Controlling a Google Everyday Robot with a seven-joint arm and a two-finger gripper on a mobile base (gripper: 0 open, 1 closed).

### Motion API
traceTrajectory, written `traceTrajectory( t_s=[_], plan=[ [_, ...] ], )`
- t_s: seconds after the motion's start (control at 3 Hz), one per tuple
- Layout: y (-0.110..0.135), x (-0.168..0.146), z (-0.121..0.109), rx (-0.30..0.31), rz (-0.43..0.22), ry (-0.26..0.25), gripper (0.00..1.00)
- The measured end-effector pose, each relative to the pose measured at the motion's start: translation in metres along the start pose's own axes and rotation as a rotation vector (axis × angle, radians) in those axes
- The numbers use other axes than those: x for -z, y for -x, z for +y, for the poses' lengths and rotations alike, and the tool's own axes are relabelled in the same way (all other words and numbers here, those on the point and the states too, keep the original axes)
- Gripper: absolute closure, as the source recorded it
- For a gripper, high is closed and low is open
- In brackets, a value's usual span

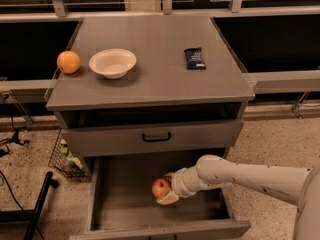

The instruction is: Place apple into middle drawer

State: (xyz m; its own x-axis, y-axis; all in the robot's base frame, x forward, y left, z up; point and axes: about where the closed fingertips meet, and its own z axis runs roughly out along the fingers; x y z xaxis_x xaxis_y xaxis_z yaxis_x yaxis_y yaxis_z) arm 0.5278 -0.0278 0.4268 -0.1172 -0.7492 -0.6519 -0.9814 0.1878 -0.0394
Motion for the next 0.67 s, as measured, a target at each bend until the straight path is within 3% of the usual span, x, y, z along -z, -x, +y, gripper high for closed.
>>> traceTrajectory(
  t_s=[0.67],
  plan=[
    [-0.029,-0.055,-0.01,0.054,-0.033,-0.001,1.0]
  ],
)
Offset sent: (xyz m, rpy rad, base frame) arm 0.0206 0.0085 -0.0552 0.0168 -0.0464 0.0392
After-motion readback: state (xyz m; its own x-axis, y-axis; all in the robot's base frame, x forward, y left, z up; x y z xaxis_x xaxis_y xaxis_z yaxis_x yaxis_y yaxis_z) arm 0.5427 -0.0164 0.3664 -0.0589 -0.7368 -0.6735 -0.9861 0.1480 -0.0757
